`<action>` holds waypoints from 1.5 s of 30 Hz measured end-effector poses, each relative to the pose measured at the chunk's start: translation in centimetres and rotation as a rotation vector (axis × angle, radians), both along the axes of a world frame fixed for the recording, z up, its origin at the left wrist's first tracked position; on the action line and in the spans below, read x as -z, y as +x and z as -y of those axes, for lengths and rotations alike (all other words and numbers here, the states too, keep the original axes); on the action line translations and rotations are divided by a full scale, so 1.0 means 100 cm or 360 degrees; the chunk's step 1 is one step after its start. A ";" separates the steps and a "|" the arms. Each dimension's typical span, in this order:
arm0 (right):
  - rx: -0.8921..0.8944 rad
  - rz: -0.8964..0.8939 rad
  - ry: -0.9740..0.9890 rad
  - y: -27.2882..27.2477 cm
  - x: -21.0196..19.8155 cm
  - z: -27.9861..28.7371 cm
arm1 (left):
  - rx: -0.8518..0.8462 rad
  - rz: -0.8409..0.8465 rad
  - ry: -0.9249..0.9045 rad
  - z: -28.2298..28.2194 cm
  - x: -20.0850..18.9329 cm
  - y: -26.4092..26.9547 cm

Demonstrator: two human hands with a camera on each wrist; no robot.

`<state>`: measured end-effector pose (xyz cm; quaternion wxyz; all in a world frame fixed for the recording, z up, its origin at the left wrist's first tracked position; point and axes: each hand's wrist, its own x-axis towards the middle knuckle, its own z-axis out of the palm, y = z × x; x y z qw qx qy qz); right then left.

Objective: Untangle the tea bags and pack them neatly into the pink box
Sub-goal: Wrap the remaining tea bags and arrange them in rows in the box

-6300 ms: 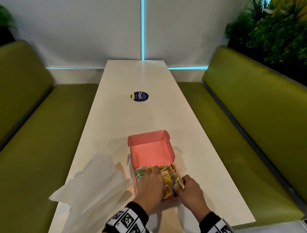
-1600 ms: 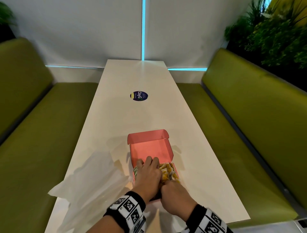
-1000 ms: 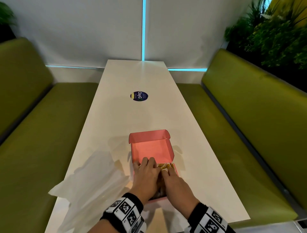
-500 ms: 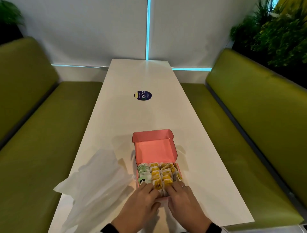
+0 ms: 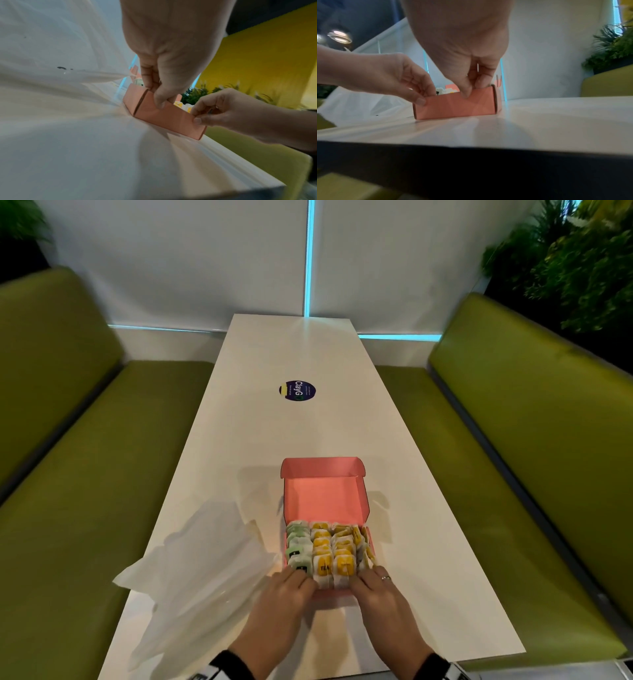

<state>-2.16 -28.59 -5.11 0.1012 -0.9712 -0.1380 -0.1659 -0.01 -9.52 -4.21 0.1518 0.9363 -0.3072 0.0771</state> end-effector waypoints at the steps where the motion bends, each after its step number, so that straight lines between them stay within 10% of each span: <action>1: 0.0011 0.0011 0.0011 0.005 -0.001 -0.002 | -0.0028 -0.0026 0.0021 0.001 -0.002 0.006; 13: 0.0124 -0.0226 0.0242 0.086 -0.007 -0.018 | -0.0449 -0.0292 0.0373 0.024 -0.042 0.069; 21: 0.0098 -0.0243 0.0438 0.058 -0.033 -0.032 | -0.0473 -0.0102 -0.0050 0.002 -0.034 0.037; 27: -0.0419 -0.0568 0.0586 0.064 -0.033 -0.093 | -0.0802 0.0243 -0.0343 -0.032 -0.034 -0.013; 33: -0.0326 -0.0517 0.0651 0.082 -0.039 -0.133 | -0.1121 0.0001 -0.0070 -0.074 -0.048 -0.044; 39: -0.0507 -0.0686 0.0993 0.090 -0.087 -0.106 | -0.1198 -0.0089 -0.0481 -0.101 -0.076 -0.012; 45: -0.0753 -0.0773 0.0847 0.076 -0.126 -0.076 | -0.1271 -0.0271 0.0002 -0.089 -0.113 -0.004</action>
